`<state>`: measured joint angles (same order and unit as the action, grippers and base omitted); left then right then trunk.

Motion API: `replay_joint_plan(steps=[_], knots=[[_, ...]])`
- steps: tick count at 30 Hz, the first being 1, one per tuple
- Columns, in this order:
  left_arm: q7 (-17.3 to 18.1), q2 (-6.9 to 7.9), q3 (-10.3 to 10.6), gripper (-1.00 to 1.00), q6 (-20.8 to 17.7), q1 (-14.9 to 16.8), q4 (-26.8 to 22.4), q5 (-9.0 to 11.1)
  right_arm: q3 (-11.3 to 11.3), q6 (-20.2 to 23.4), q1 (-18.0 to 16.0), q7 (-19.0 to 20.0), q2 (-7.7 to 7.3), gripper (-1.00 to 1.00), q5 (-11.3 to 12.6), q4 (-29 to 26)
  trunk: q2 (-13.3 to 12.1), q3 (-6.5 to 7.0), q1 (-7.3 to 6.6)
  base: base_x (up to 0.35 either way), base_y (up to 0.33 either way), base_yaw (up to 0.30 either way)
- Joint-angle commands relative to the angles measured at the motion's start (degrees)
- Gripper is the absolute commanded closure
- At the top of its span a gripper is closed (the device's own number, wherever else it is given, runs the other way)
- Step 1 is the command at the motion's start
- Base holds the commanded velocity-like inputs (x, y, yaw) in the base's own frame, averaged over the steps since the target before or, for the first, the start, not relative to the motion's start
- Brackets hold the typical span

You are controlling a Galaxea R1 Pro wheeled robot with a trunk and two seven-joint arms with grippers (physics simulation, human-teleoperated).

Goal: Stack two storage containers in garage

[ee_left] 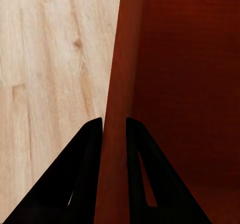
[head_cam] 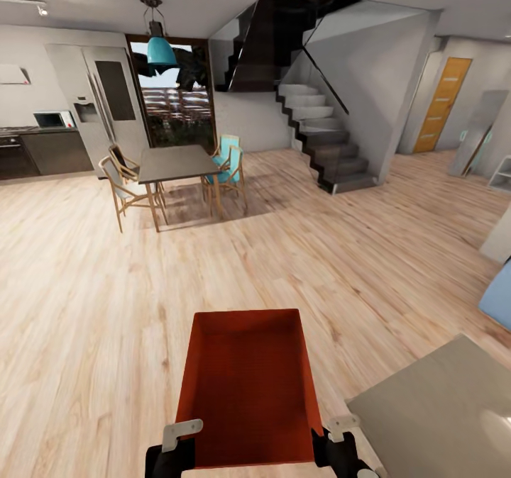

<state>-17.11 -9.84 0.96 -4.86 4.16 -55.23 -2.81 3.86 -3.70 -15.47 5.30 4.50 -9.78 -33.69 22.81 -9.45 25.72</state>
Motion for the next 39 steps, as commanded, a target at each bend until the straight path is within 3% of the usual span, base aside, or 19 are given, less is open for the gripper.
replay_joint_plan(steps=[1, 39], knots=[[-0.64, -0.16, -0.17, 1.0, -0.5, 0.06, -0.23, -0.92, 0.27, -0.17, 0.02, 0.94, 0.95, 1.0, -0.36, 0.03, 0.11, -0.11, 0.06, 0.306, 0.132, 0.0], [-0.55, -0.16, -0.15, 1.0, -0.5, 0.06, -0.23, -0.88, 0.44, -0.26, 0.02, 0.94, 0.95, 1.0, -0.4, -0.06, 0.11, -0.11, 0.06, 0.322, 0.006, -0.038]])
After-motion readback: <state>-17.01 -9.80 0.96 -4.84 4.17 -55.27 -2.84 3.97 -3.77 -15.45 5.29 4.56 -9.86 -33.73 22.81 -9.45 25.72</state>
